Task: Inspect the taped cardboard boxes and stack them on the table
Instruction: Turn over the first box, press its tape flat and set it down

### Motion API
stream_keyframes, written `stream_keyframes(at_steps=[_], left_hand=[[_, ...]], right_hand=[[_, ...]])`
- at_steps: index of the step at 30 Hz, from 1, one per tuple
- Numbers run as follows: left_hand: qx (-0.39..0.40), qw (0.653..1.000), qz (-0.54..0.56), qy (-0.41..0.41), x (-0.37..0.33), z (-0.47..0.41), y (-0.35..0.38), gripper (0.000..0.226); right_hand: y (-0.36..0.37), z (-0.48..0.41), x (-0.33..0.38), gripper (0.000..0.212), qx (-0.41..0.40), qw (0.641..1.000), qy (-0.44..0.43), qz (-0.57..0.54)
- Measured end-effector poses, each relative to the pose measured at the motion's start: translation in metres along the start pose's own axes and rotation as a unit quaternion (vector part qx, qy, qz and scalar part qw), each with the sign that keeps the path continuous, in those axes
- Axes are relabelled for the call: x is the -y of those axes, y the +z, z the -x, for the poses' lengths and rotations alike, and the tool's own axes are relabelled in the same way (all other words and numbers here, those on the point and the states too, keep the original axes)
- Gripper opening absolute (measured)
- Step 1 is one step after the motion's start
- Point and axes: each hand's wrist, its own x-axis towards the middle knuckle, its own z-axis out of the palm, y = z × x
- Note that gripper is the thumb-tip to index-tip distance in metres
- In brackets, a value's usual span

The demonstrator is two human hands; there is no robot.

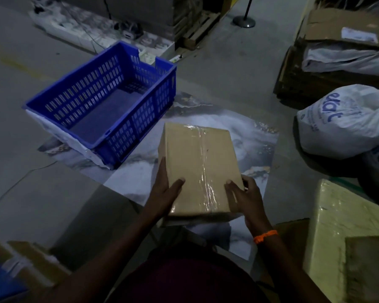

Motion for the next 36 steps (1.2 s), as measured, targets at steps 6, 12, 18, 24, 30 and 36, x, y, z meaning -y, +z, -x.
stream_keyframes(at_steps=[6, 12, 18, 24, 30, 36], left_hand=[[0.015, 0.998, -0.048, 0.023, 0.021, 0.010, 0.043, 0.093], [-0.052, 0.964, -0.247, 0.083, 0.030, -0.014, 0.043, 0.089], [0.022, 0.869, -0.468, 0.158, 0.010, -0.071, 0.061, 0.070], [0.030, 0.848, -0.508, 0.149, 0.014, -0.094, 0.067, 0.065], [0.017, 0.839, -0.522, 0.152, 0.015, -0.092, 0.068, 0.063], [0.036, 0.839, -0.525, 0.134, 0.014, -0.092, 0.069, 0.072]], right_hand=[[-0.024, -0.011, -0.024, 0.042, -0.046, 0.992, -0.043, 0.106], [-0.002, -0.016, -0.030, 0.072, -0.050, 0.934, -0.197, 0.293], [0.036, -0.062, 0.003, 0.071, 0.050, 0.831, -0.306, 0.462], [0.038, -0.088, 0.015, 0.077, 0.075, 0.811, -0.310, 0.491], [0.040, -0.090, 0.013, 0.070, 0.066, 0.811, -0.310, 0.492], [0.034, -0.087, 0.014, 0.076, 0.083, 0.809, -0.307, 0.494]])
